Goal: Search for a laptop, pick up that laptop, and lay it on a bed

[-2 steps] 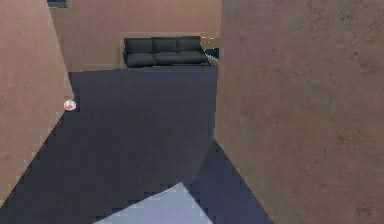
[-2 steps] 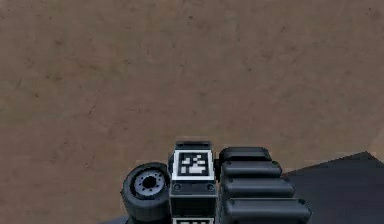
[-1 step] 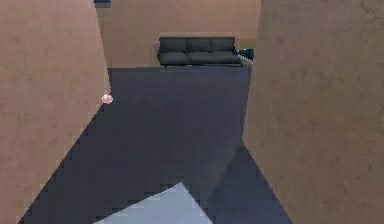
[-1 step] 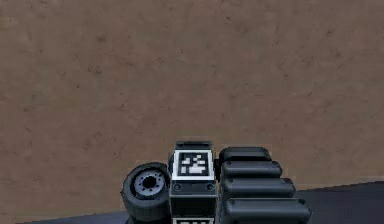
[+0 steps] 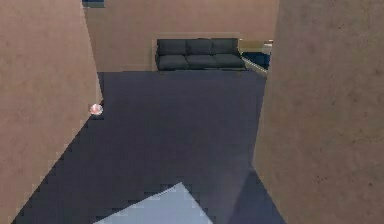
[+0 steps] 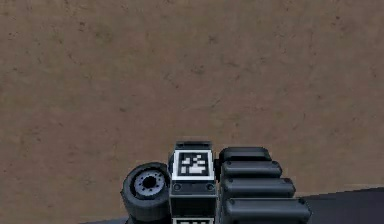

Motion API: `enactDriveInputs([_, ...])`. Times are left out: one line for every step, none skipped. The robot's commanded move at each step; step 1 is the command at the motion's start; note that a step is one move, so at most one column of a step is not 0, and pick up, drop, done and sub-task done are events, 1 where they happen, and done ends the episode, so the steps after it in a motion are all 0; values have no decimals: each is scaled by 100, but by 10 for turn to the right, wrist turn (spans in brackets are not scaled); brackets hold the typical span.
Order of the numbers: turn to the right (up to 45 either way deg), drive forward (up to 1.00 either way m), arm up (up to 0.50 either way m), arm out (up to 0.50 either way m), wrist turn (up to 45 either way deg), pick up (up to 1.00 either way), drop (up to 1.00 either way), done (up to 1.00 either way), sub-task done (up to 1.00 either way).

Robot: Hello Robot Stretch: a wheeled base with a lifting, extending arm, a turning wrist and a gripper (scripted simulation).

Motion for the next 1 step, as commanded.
enactDriveInputs([0, 100, 0, 0, 0, 0, 0, 0, 0])
